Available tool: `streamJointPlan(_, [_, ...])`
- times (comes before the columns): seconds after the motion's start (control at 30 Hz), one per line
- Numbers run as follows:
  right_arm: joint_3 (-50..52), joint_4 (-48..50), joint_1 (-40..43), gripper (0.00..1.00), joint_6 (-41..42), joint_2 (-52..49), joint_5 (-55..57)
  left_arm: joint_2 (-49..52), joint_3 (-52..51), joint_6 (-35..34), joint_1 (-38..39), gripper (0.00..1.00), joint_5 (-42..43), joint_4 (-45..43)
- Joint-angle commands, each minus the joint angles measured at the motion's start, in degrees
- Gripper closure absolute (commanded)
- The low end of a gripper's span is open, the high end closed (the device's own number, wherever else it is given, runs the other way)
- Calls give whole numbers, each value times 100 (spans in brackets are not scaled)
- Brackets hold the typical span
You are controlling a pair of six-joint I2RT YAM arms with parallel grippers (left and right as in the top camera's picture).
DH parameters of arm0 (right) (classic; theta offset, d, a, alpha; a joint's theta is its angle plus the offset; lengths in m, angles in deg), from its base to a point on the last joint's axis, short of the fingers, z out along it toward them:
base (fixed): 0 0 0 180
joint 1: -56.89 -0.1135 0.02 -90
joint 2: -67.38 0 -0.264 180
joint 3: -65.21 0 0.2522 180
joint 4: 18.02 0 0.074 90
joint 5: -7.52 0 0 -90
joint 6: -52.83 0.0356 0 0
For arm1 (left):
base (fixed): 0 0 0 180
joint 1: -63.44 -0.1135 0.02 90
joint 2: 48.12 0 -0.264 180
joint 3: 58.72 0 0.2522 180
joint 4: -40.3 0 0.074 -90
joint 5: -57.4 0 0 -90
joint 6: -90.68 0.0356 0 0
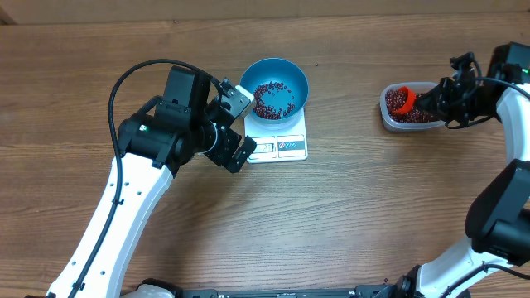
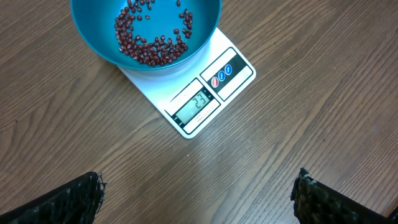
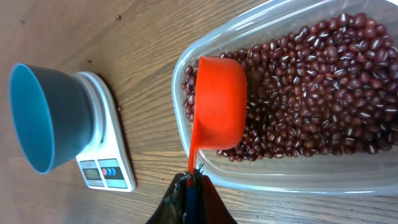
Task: Scoop item into bowl and weigh 150g on scale
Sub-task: 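Return the red cup to the bean container and scoop again, then carry the filled red cup over the teal bowl with the right gripper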
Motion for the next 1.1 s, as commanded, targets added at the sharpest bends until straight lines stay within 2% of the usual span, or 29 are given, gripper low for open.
streamJointPlan(0.0, [42, 17, 260, 96, 15, 138, -422, -63, 120, -39, -31, 0, 109, -24])
streamJointPlan(0.23, [42, -63, 807, 96, -63, 138, -1075, -63, 118, -39, -31, 0, 109, -24])
streamJointPlan(0.3, [42, -142, 920, 96, -304, 138, -1384, -63, 120, -39, -31, 1, 109, -24])
streamJointPlan(0.57, [39, -229, 1036, 96, -507, 138, -2330, -63, 118, -39, -31, 1, 109, -24])
streamJointPlan(0.8, [39, -258, 844, 96, -501, 138, -3093, -63, 118, -39, -31, 1, 109, -24])
streamJointPlan(1.07, [37, -138, 105, 96, -105, 138, -3370, -63, 118, -39, -31, 0, 109, -24])
